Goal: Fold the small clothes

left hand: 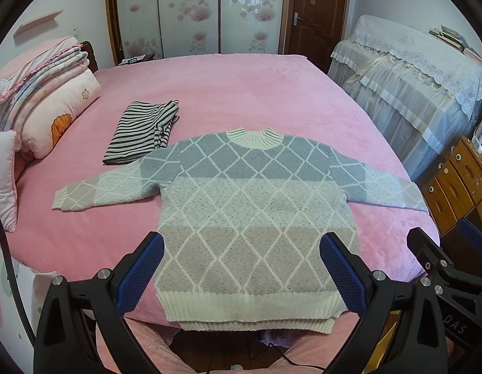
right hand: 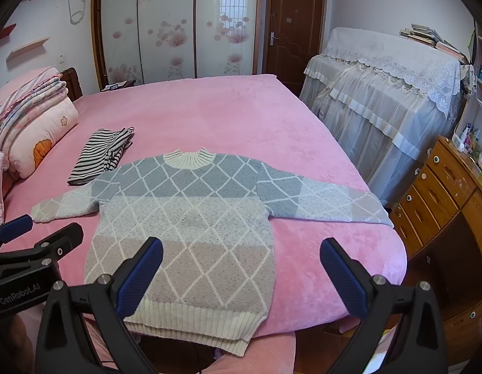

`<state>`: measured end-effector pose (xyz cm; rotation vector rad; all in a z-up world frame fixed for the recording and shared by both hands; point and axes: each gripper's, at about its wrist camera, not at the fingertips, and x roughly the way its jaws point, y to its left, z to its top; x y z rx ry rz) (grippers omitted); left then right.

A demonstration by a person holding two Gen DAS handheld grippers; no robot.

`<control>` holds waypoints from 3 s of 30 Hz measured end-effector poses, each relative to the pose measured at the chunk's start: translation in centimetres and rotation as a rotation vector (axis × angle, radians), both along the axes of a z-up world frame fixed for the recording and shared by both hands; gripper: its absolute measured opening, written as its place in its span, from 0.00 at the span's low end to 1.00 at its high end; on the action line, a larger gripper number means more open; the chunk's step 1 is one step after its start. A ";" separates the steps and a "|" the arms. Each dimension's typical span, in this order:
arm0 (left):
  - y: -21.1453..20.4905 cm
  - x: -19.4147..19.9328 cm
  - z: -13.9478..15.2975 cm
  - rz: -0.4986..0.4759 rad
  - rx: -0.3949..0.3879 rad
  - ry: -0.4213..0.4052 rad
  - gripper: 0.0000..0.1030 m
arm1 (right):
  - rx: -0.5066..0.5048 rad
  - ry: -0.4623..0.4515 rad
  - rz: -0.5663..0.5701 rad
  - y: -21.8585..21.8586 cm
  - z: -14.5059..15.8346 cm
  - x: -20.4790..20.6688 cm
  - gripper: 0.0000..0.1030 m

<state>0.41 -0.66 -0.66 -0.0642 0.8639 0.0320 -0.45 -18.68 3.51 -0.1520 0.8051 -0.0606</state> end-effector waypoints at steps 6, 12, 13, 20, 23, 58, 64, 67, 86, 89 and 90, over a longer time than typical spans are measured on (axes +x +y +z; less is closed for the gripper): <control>-0.3 0.5 -0.2 0.000 -0.003 0.011 0.97 | 0.003 0.002 -0.002 -0.3 -0.2 0.2 0.98; -0.1 0.4 -0.1 0.000 0.001 -0.006 0.97 | 0.004 0.007 -0.003 -0.2 -0.4 0.1 0.98; 0.0 0.4 -0.1 -0.002 0.000 -0.003 0.97 | 0.004 0.007 -0.003 -0.2 -0.4 0.1 0.98; -0.1 0.3 -0.4 -0.001 -0.003 0.005 0.97 | 0.007 0.012 -0.003 -0.2 -0.4 0.1 0.98; -0.1 0.4 -0.4 -0.001 -0.003 0.007 0.97 | 0.007 0.013 -0.003 -0.2 -0.5 0.1 0.98; 0.2 1.8 1.6 0.063 -0.087 -0.058 0.97 | 0.001 -0.011 -0.031 -3.4 0.0 0.9 0.98; -0.4 4.3 3.2 0.067 -0.075 -0.039 0.97 | -0.061 -0.082 -0.023 -4.2 1.8 1.8 0.98; -1.1 5.3 4.3 0.063 -0.068 -0.099 0.97 | -0.079 -0.122 -0.020 -4.9 2.9 2.5 0.98; -16.0 19.4 3.2 -0.276 -0.194 -0.159 0.99 | 0.121 -0.096 -0.385 -28.7 1.7 11.5 0.98; -19.9 22.7 -2.0 -0.307 -0.152 -0.064 0.99 | 0.185 -0.034 -0.440 -33.2 -1.2 12.8 0.98; -21.3 23.5 -4.0 -0.331 -0.150 -0.028 0.99 | 0.210 -0.004 -0.469 -35.0 -2.8 13.4 0.98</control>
